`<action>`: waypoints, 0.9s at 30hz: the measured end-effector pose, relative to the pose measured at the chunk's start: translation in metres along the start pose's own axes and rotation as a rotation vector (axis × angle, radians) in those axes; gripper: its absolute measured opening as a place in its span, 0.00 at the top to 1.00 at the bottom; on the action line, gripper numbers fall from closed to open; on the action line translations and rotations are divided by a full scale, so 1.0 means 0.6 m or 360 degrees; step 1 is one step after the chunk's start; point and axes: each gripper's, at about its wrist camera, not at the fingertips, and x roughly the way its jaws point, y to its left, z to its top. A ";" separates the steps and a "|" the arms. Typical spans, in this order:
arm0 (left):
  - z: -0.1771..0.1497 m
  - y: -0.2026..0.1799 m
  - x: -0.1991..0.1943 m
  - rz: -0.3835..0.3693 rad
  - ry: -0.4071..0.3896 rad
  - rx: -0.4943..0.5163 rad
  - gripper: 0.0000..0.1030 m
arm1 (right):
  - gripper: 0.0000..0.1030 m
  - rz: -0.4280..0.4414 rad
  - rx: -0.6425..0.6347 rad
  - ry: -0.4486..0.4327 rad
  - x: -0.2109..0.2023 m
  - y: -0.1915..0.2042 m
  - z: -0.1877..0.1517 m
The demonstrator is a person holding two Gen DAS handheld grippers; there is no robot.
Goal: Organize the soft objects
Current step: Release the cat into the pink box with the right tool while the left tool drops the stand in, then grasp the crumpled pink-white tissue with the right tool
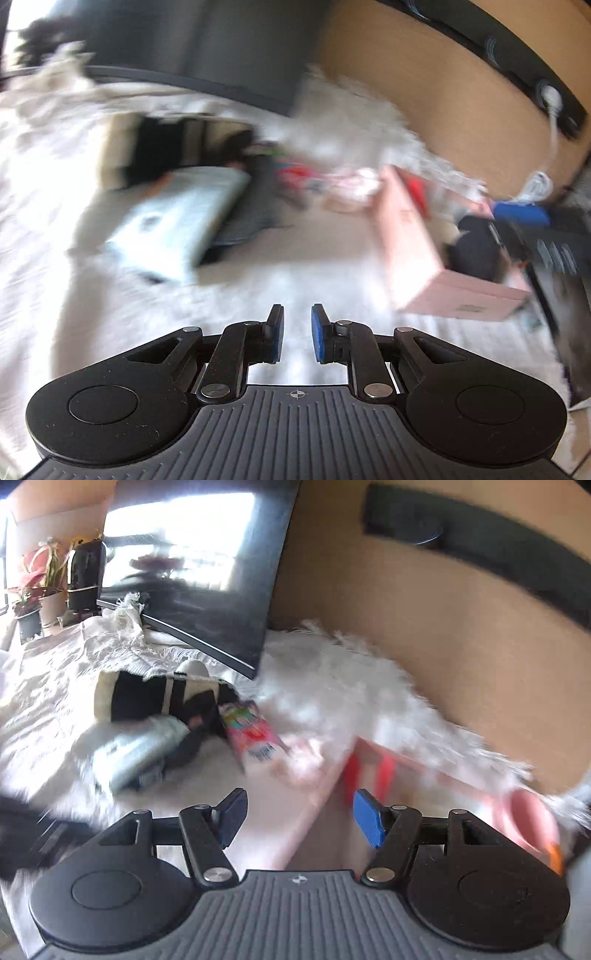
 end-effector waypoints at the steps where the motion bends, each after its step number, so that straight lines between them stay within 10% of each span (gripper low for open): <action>1: -0.007 0.018 -0.011 0.0026 -0.0020 -0.0013 0.83 | 0.38 0.0000 0.0008 0.0052 0.032 0.011 0.023; 8: -0.023 0.132 -0.080 0.0161 -0.0139 -0.0106 0.83 | 0.43 -0.0263 -0.0052 0.0389 0.246 0.040 0.093; 12: -0.029 0.183 -0.090 0.0237 -0.0121 -0.0187 0.83 | 0.81 -0.0326 -0.0159 0.0491 0.293 0.056 0.085; 27: -0.010 0.157 -0.034 0.0210 -0.0079 -0.0144 0.83 | 0.89 0.0103 0.0069 0.0125 -0.029 0.052 0.009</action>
